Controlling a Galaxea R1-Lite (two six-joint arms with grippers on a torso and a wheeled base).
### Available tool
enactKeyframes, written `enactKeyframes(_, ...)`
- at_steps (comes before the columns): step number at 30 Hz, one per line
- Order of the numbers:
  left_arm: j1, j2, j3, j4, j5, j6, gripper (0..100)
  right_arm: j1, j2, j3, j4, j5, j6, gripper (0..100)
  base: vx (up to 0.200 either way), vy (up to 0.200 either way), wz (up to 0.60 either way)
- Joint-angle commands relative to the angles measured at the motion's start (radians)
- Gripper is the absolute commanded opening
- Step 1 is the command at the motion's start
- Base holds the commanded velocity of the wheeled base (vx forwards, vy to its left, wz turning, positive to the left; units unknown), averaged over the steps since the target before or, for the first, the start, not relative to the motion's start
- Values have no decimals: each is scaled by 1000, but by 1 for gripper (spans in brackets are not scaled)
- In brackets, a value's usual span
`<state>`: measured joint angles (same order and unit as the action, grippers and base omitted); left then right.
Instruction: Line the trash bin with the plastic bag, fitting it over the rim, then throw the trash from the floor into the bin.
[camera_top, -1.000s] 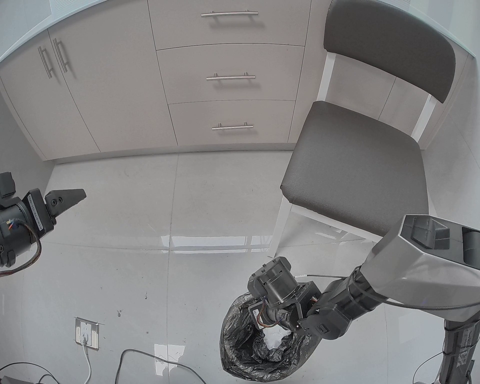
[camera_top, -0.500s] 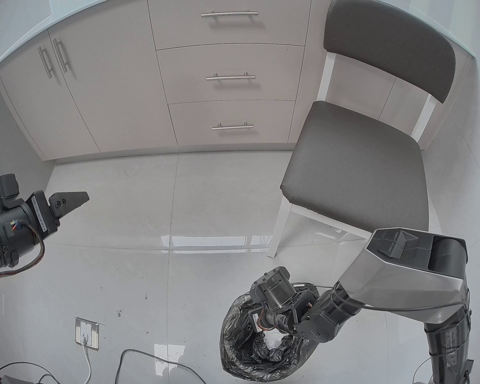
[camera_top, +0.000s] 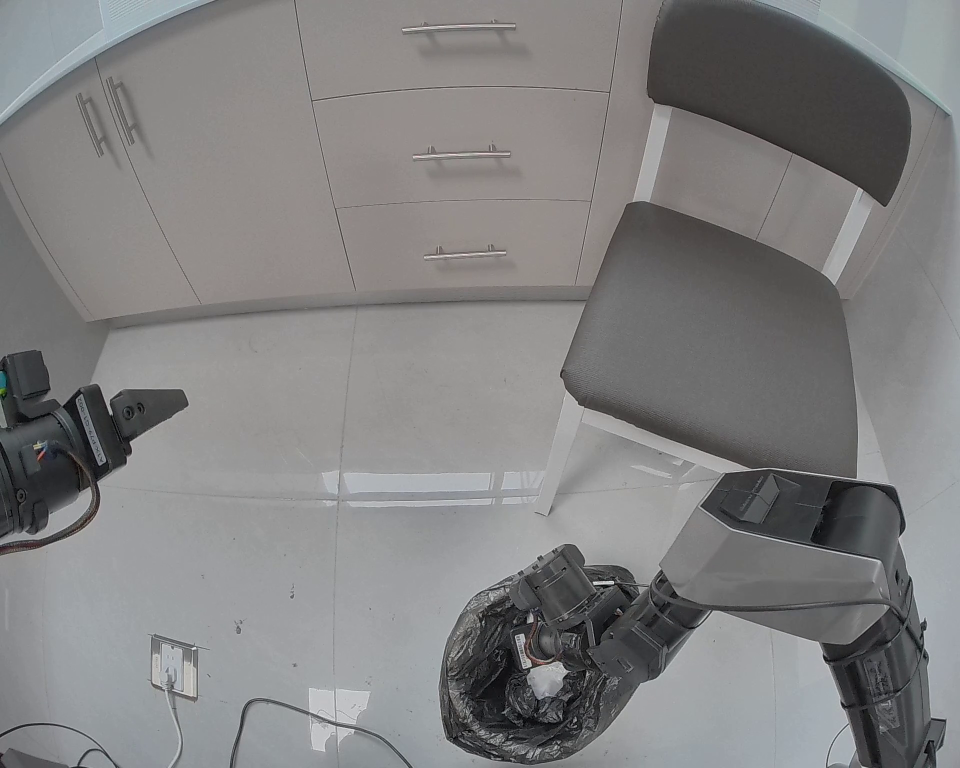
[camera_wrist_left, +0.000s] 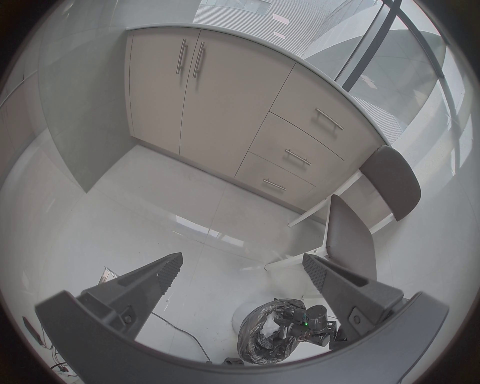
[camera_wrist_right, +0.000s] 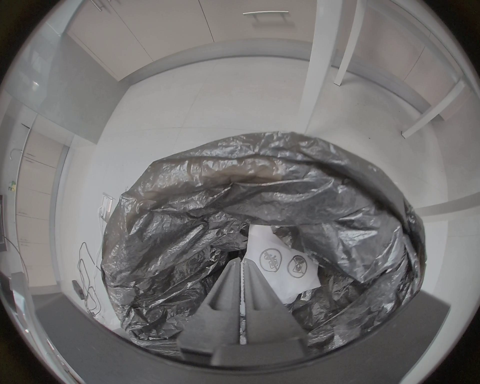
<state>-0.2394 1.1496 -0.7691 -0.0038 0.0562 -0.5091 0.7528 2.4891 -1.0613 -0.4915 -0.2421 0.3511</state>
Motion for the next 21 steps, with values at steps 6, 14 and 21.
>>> enactKeyframes(6,-1,12,17,-42,-1,-2,100,-27,7,0,2,50,11,0,0,0,0)
enactKeyframes(14,-1,12,24,-48,-1,-3,100,-13,-42,26,5,50,22,0,0,0,0)
enactKeyframes(21,-9,-8,22,-41,-33,-5,100,-3,-283,95,108,52,23,0,0,0,0)
